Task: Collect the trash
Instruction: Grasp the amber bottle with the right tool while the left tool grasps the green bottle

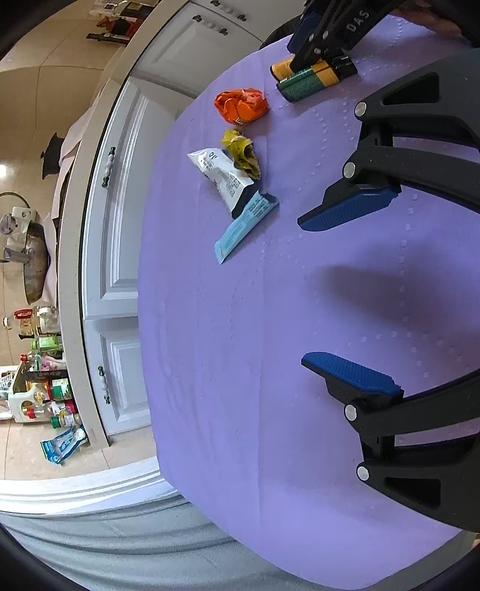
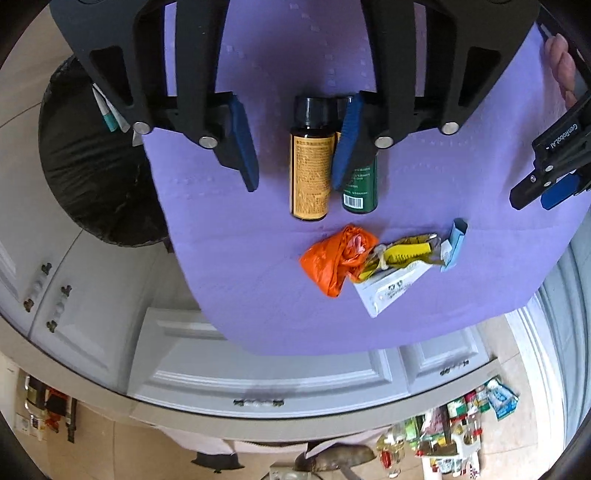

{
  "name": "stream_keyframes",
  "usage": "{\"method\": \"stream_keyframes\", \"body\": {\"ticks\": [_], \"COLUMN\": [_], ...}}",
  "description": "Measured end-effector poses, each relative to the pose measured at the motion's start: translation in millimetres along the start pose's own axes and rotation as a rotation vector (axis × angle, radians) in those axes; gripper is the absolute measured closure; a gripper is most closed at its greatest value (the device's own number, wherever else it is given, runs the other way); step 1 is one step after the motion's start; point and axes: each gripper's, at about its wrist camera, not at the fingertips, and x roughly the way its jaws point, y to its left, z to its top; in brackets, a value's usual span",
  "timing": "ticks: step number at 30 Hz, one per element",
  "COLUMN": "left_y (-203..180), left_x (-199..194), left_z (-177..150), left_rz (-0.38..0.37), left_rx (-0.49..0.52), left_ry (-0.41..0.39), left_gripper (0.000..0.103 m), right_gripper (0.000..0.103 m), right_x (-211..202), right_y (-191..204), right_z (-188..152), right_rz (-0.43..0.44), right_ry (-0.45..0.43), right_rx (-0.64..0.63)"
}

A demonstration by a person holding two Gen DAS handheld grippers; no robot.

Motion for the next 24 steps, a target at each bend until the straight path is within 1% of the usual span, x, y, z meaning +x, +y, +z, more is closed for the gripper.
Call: {"method": "stream_keyframes", "body": {"ticks": [1,2,3,4,8,15,24], "left_y": [-0.8,-2.1,-4.3,-5.4,-15.3,-42.0,-87.3], "left_x": [-0.3,-0.7,-1.3,-1.5,-2.8,-8.4,-14.7], "left_z": [-0.4,-0.8,-1.0,-1.3,-1.0,0.5,1.0], "left_rz": [-0.004,-0.009,-0.014,-0.018,-0.038,-0.086,-0.138], "left_rx": [0.002,0.004,0.007,0.010,0.027,0.056,0.097], "left_ry": [0.001,0.001,0.001,0.001,0.002,0.006,0.017], "left_gripper": [0.037,0.037,0.037,0.037,0.037,0.037,0.037], "right_gripper": [0.065,0.069,0.077,0.080,0.080,0.080,0.080], "right_x": [1.6,2.2,3.0,4.4,-0.5,-15.2,-33.8], "right_y": [-0.7,-0.9,-0.7,-0.2,-1.0,-12.2,-58.6], "right_z": [-0.1,-0.1,0.0,-0.6,-1.7,-4.3,-12.0], "right_rz": [0.004,0.008,0.013,0.018,0.019,-0.025,-0.066], "right_ry": [0.007,0.010,0.015,0.022,0.000,-0.047,-0.081], "right_rx": [0.002,0.005,0.003,0.000,0.002,0.003,0.073]}}
